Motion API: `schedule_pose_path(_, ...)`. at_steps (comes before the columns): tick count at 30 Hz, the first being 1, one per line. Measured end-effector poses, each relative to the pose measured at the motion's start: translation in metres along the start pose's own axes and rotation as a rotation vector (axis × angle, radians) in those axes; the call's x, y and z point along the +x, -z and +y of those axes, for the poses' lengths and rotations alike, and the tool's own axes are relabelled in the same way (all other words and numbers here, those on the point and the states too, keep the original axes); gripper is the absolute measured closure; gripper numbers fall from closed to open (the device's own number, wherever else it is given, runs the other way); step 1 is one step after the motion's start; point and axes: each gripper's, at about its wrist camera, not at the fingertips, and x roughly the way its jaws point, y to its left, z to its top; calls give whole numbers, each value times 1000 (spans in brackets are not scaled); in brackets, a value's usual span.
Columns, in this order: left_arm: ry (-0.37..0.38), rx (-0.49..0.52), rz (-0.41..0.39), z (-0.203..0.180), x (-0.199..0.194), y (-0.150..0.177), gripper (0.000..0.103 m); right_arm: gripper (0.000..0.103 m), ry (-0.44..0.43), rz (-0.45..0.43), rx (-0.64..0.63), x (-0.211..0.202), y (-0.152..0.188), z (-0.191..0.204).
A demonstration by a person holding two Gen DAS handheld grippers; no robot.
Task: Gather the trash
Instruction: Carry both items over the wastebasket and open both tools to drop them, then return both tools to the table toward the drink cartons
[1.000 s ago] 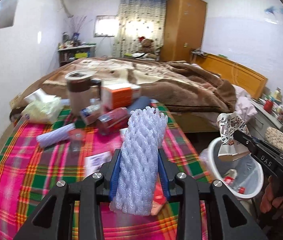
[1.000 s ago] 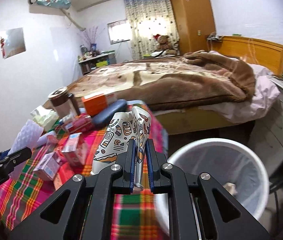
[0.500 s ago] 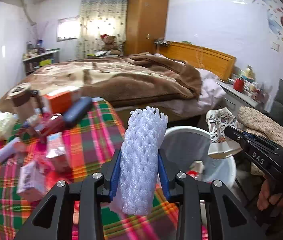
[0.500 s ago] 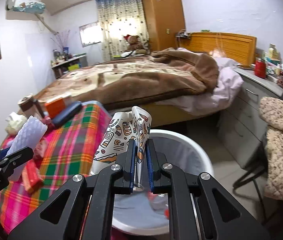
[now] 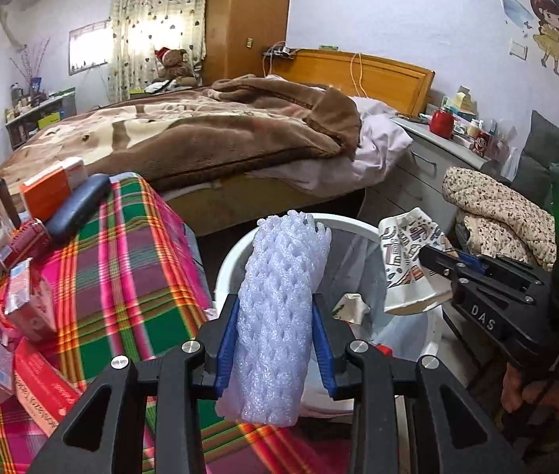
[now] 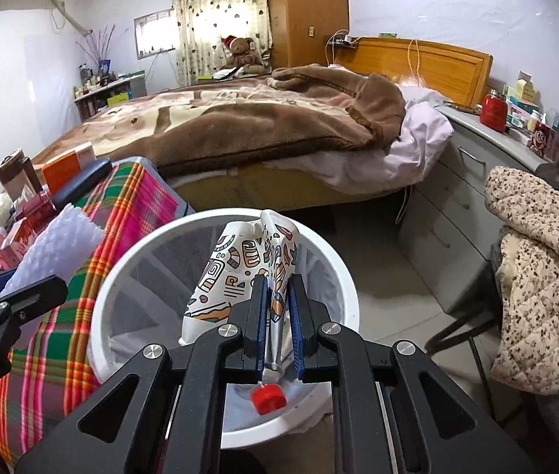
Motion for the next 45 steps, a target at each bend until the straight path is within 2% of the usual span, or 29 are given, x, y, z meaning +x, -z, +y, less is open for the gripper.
schedule_pose_path(4,-1,11,8,-5,5,0,67,92,0,14,3,4,0,-5)
schedule_pose_path(6,5,3,14,-5,8,-1,64,91,1,22,2,5,1,-7)
schedule_pose_path(7,3,0,17,-5,9,-1,61,91,2,24,3,6,1,-8)
schedule_pose_path(10,-11,4,11,-6,9,-2,40,90,-23,40,0,9,1,-9)
schedule_pose_path(11,1,-2,11,-5,8,-2,39,88,-21,41,-4,9,2,-9)
schedule_pose_path(13,3,-14,10,-4,8,-2,39,73,-5,42,-16,9,3,-8)
schedule_pose_path(15,-11,-14,5,-2,6,-2,35,63,-8,40,-16,8,3,-7)
schedule_pose_path(16,-16,-18,0,0,4,-2,34,60,-8,37,-17,8,3,-7)
schedule_pose_path(27,-42,-55,-31,19,-19,1,33,60,-35,9,-14,-2,-1,6)
schedule_pose_path(33,-83,-77,-59,36,-36,4,33,59,-66,-23,-24,-10,-6,20)
schedule_pose_path(36,-114,-93,-78,46,-47,7,33,50,-90,-39,-27,-13,-9,29)
schedule_pose_path(42,-163,-139,-96,74,-64,13,32,49,-138,-54,-46,-12,-13,51)
schedule_pose_path(45,-192,-161,-106,90,-72,15,32,46,-162,-57,-55,-10,-15,63)
